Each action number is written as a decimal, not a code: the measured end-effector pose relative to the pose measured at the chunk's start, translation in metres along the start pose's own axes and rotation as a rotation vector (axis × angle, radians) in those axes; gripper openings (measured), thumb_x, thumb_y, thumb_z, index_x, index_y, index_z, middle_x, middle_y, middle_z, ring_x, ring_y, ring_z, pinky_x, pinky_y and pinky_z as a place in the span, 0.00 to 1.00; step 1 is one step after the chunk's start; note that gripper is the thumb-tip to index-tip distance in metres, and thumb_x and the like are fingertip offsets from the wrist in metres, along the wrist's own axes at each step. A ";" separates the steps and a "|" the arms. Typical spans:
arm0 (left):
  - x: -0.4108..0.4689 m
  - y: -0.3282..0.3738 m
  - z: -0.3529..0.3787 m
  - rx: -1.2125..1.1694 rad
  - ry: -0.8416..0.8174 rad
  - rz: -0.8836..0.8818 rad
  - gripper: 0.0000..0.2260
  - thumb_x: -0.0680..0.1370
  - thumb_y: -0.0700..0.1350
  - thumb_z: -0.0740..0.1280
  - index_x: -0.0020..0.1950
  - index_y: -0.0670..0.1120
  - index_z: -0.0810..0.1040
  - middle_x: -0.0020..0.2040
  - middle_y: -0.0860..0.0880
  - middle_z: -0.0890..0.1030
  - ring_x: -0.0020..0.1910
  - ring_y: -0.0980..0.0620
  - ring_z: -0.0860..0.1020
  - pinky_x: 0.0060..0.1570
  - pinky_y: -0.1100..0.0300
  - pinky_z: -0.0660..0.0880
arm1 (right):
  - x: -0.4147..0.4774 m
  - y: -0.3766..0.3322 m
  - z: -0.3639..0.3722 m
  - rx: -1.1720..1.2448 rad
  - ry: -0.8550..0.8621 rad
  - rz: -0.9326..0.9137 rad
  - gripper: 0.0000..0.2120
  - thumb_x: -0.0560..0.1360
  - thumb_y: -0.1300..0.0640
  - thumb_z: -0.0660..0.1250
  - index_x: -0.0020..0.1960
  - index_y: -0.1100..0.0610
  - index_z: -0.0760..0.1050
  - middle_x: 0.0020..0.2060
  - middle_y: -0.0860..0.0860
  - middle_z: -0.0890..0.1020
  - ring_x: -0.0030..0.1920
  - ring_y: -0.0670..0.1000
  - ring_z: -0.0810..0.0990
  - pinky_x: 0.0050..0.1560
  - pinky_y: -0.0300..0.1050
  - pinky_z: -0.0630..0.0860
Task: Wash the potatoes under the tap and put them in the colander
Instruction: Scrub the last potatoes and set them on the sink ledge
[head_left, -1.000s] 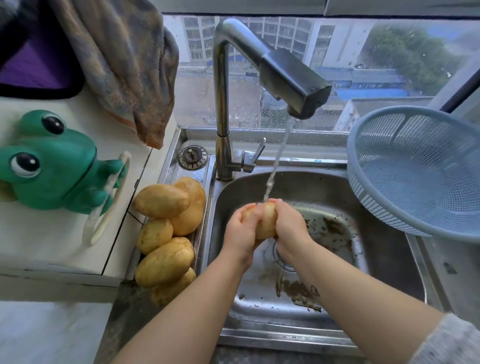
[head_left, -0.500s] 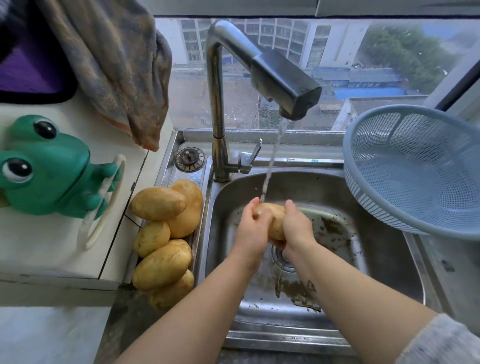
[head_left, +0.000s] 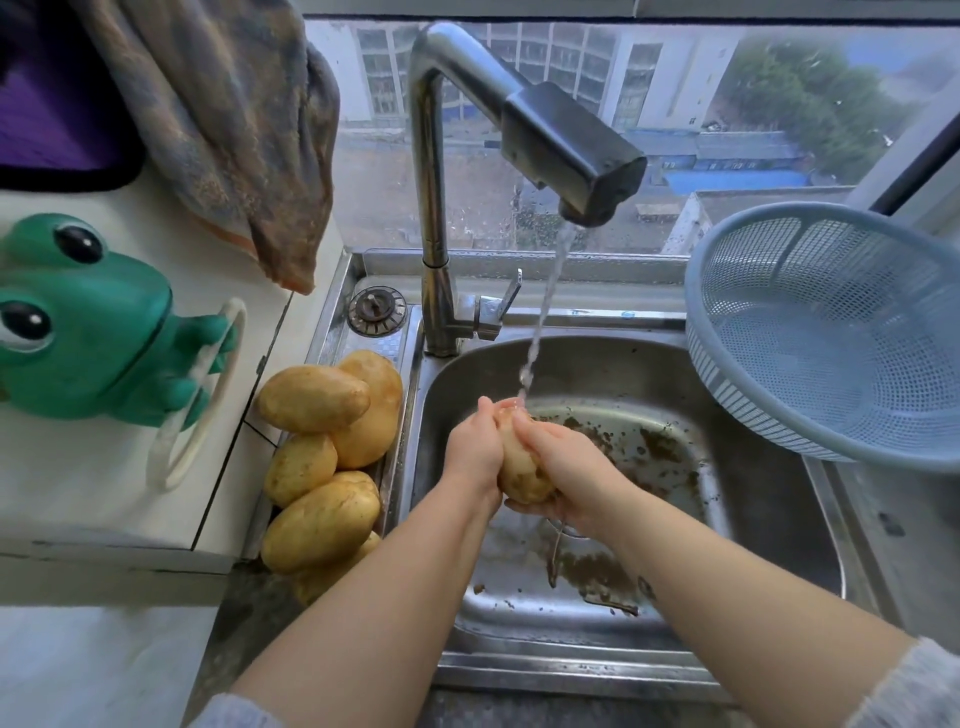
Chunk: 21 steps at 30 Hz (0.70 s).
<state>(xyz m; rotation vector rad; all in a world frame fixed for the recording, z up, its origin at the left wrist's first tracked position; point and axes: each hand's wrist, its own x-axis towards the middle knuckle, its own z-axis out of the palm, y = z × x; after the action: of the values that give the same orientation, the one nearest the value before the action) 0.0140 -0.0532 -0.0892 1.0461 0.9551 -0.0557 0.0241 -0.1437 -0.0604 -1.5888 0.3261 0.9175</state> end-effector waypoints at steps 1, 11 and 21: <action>-0.002 0.000 0.000 -0.018 0.002 -0.001 0.19 0.84 0.51 0.54 0.44 0.47 0.82 0.47 0.44 0.83 0.48 0.47 0.80 0.47 0.53 0.78 | 0.002 0.002 0.001 0.012 0.051 -0.017 0.11 0.79 0.45 0.62 0.48 0.51 0.78 0.50 0.57 0.82 0.50 0.57 0.83 0.46 0.54 0.83; -0.018 -0.023 -0.010 0.038 -0.017 -0.086 0.12 0.84 0.47 0.54 0.56 0.52 0.77 0.56 0.48 0.79 0.54 0.48 0.77 0.47 0.53 0.75 | 0.023 0.016 0.001 0.304 0.269 0.104 0.21 0.81 0.42 0.52 0.61 0.56 0.72 0.54 0.61 0.77 0.54 0.63 0.79 0.52 0.63 0.80; -0.001 0.000 0.002 0.105 0.103 -0.062 0.09 0.83 0.46 0.60 0.55 0.51 0.80 0.55 0.48 0.78 0.52 0.48 0.74 0.61 0.42 0.73 | -0.005 0.007 -0.005 0.251 0.084 0.025 0.12 0.76 0.45 0.67 0.51 0.53 0.78 0.51 0.57 0.82 0.50 0.56 0.82 0.39 0.48 0.81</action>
<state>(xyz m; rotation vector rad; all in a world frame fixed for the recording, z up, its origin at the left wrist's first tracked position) 0.0145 -0.0553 -0.0879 1.1245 1.0874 -0.1058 0.0178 -0.1518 -0.0618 -1.3956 0.5018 0.7968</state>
